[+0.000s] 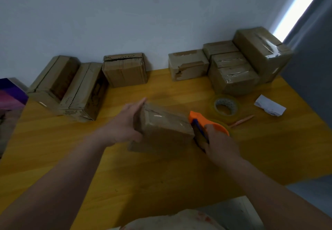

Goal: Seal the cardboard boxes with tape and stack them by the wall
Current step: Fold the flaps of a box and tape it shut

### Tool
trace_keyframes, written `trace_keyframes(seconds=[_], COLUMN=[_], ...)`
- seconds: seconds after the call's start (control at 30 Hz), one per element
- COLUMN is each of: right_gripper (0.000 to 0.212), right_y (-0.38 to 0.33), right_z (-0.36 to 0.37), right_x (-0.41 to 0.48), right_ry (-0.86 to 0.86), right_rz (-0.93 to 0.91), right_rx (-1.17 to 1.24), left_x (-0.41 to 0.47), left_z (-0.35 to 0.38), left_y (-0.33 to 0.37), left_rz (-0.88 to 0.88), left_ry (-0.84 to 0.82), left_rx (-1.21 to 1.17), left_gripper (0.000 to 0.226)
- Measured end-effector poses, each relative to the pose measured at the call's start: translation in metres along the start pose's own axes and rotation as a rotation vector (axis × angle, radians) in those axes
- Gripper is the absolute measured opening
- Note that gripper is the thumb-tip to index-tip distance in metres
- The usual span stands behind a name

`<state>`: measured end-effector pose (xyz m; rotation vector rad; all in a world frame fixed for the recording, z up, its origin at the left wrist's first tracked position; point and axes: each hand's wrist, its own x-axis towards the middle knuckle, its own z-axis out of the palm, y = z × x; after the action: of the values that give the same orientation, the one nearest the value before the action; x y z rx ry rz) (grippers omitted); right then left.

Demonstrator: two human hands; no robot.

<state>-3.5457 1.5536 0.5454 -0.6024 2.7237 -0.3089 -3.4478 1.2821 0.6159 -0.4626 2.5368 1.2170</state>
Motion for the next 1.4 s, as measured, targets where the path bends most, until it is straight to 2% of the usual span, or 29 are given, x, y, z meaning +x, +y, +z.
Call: trace_keyframes(seconds=[0.1, 0.17, 0.23, 0.3, 0.4, 0.43, 0.5, 0.6, 0.67, 0.73, 0.83, 0.93, 1.07, 1.13, 1.2, 1.27, 1.33, 1.4], right_gripper=[0.043, 0.037, 0.033, 0.034, 0.076, 0.082, 0.078, 0.069, 0.063, 0.059, 0.057, 0.061, 0.063, 0.064, 0.067, 0.072, 0.074, 0.075], right_y=[-0.001, -0.005, -0.008, -0.008, -0.004, -0.004, -0.007, -0.009, -0.013, -0.014, -0.007, 0.011, 0.019, 0.015, 0.011, 0.007, 0.004, 0.002], right_z=[-0.013, -0.02, -0.021, -0.016, -0.007, -0.005, -0.007, -0.014, -0.017, -0.017, -0.02, -0.032, -0.053, -0.064, -0.072, -0.075, -0.076, -0.074], right_x=[0.012, 0.019, 0.021, 0.019, 0.011, 0.01, 0.011, 0.016, 0.018, 0.019, 0.018, 0.014, 0.003, -0.002, -0.005, -0.008, -0.01, -0.012], right_ry=[0.102, 0.089, 0.049, 0.03, 0.003, 0.017, 0.054, 0.048, -0.005, -0.028, -0.021, -0.03, 0.036, 0.058, 0.078, 0.094, 0.104, 0.118], right_rz=[0.004, 0.056, 0.132, 0.159, 0.196, 0.205, 0.215, 0.212, 0.227, 0.259, 0.315, 0.332, 0.23, 0.135, 0.054, -0.019, -0.095, -0.161], right_rx=[0.298, 0.562, 0.738, 0.801, 0.769, 0.746, 0.657, 0.349, 0.2, 0.162, 0.199, 0.347, 0.583, 0.68, 0.751, 0.773, 0.756, 0.725], left_x=[0.003, 0.01, 0.018, 0.024, 0.03, 0.03, 0.031, 0.032, 0.033, 0.034, 0.032, 0.032, 0.036, 0.036, 0.035, 0.031, 0.029, 0.029], left_z=[-0.009, -0.008, -0.002, 0.007, 0.027, 0.036, 0.054, 0.079, 0.086, 0.084, 0.073, 0.064, 0.059, 0.058, 0.058, 0.054, 0.046, 0.038], left_y=[-0.015, -0.022, -0.027, -0.026, -0.013, -0.007, 0.002, 0.013, 0.017, 0.017, 0.014, 0.006, 0.006, 0.013, 0.022, 0.037, 0.052, 0.06], left_rz=[0.061, 0.103, 0.145, 0.104, 0.077, 0.07, 0.031, -0.025, -0.014, 0.013, 0.049, 0.124, 0.211, 0.221, 0.222, 0.061, -0.175, -0.293], left_ry=[-0.086, -0.057, 0.106, 0.277, 0.307, 0.289, 0.222, 0.128, 0.127, 0.124, 0.068, 0.011, -0.031, 0.013, 0.179, 0.328, 0.226, 0.05], left_rx=[-0.014, 0.147, 0.335, 0.373, 0.34, 0.377, 0.454, 0.518, 0.559, 0.587, 0.604, 0.63, 0.674, 0.685, 0.49, -0.003, -0.604, -0.9], left_gripper=[0.114, 0.105, 0.089, 0.076, 0.055, 0.05, 0.06, 0.084, 0.086, 0.085, 0.083, 0.073, 0.075, 0.07, 0.055, 0.038, 0.042, 0.052])
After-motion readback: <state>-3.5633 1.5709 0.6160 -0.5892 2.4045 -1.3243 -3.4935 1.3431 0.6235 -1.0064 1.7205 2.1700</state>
